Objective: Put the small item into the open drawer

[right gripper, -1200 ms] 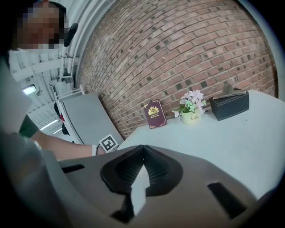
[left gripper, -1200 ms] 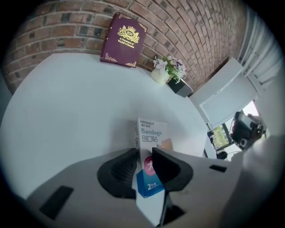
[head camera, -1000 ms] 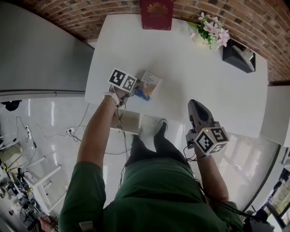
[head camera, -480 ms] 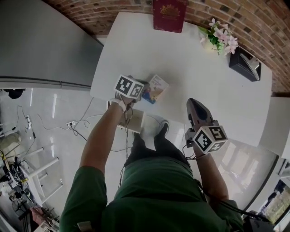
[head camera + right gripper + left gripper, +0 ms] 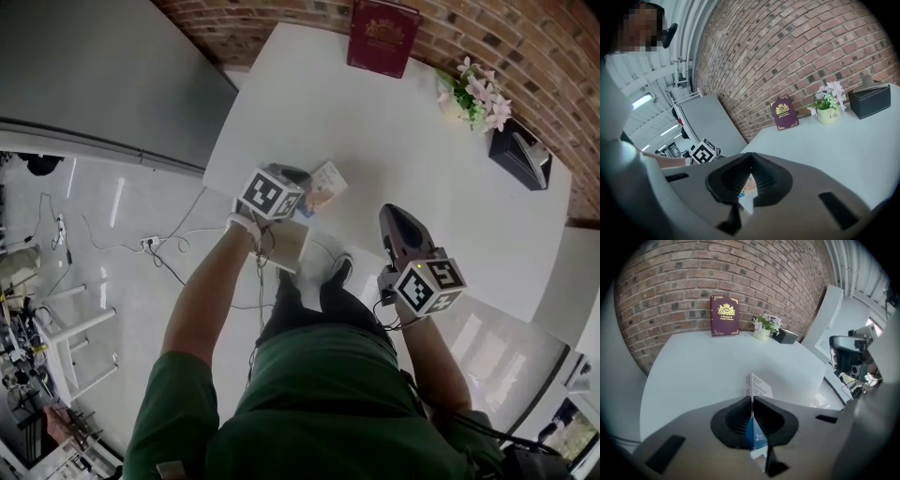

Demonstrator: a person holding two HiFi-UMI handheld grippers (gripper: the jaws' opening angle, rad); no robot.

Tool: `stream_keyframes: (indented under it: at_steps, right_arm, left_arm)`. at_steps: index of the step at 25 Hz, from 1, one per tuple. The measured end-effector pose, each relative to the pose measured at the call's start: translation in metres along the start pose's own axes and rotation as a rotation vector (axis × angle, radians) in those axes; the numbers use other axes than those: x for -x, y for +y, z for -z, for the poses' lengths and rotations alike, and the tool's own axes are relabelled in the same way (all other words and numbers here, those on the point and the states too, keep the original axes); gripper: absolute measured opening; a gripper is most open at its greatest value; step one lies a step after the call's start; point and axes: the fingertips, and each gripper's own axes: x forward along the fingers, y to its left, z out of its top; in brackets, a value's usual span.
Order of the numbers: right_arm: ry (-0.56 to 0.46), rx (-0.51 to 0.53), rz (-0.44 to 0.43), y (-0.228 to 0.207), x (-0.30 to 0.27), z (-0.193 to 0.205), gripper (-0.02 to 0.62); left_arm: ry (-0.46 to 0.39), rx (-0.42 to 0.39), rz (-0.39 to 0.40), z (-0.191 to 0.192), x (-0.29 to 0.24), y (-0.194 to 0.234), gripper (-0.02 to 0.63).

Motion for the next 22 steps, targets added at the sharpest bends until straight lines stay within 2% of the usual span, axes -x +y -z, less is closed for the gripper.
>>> stream_keyframes:
  at_steps: [10,18,22]
  right_arm:
    - [0.054,0.018,-0.100,0.043,-0.031,0.015,0.003]
    - [0.084,0.024,-0.138,0.082,-0.052,0.032,0.003]
    - [0.100,0.022,-0.152,0.111,-0.062,0.046,0.003]
  left_arm:
    - [0.001,0.029,-0.034,0.039,0.053,0.012,0.017]
    - [0.031,0.003,-0.049,0.080,0.104,0.025,0.017]
    - [0.075,-0.044,-0.046,0.111,0.122,0.034,0.015]
